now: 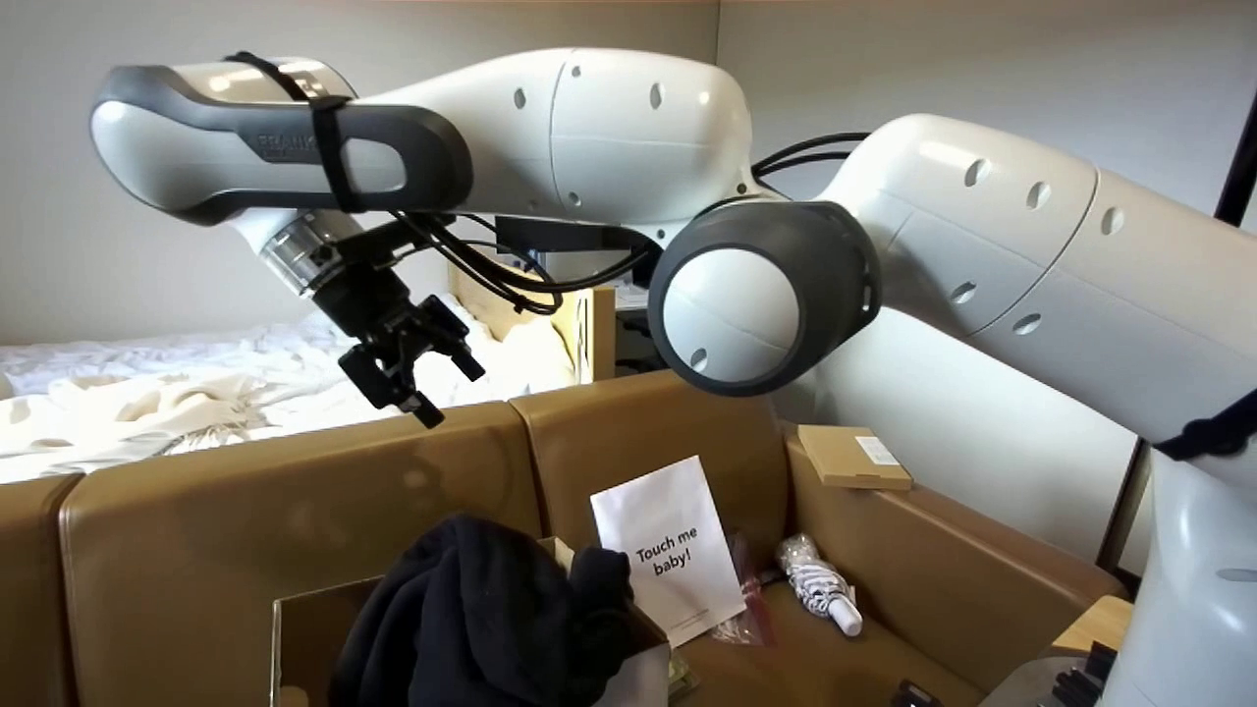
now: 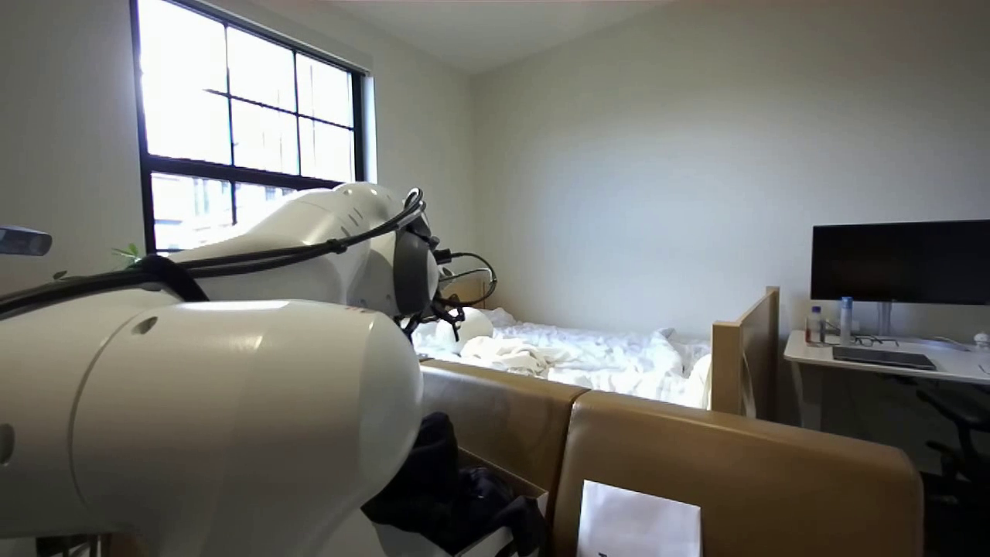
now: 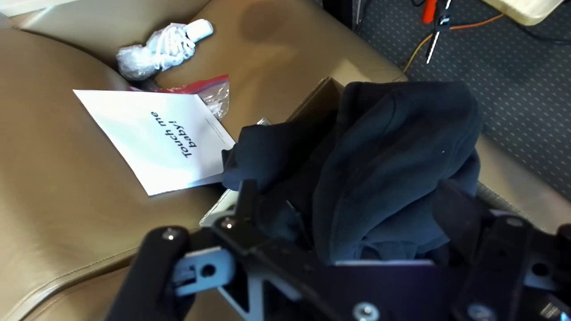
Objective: Put the black hoodie inside the box
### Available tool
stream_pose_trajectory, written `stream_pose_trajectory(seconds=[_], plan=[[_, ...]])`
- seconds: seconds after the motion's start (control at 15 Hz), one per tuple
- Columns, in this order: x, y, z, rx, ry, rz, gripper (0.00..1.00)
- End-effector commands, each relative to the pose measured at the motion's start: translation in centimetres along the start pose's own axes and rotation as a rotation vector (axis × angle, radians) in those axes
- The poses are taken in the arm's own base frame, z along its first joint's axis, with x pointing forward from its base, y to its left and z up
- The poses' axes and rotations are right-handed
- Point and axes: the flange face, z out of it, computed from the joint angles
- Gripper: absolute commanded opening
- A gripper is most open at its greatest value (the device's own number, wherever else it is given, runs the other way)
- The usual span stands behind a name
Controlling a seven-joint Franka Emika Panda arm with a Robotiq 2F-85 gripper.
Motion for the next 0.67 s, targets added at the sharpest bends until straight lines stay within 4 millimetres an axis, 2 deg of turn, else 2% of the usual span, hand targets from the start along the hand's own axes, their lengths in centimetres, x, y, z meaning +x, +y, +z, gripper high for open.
stream_pose_trajectory(seconds=[0.0, 0.27, 0.47, 0.6], plan=[[-2.4, 7.9, -2.4, 0.061, 0.136, 0.109, 1.0], [-6.0, 18.9, -2.3, 0.098, 0.234, 0.292, 1.0], [-10.3, 27.6, -0.6, 0.091, 0.236, 0.465, 1.0], [-13.5, 33.0, 1.4, 0.123, 0.224, 0.571, 1.0]])
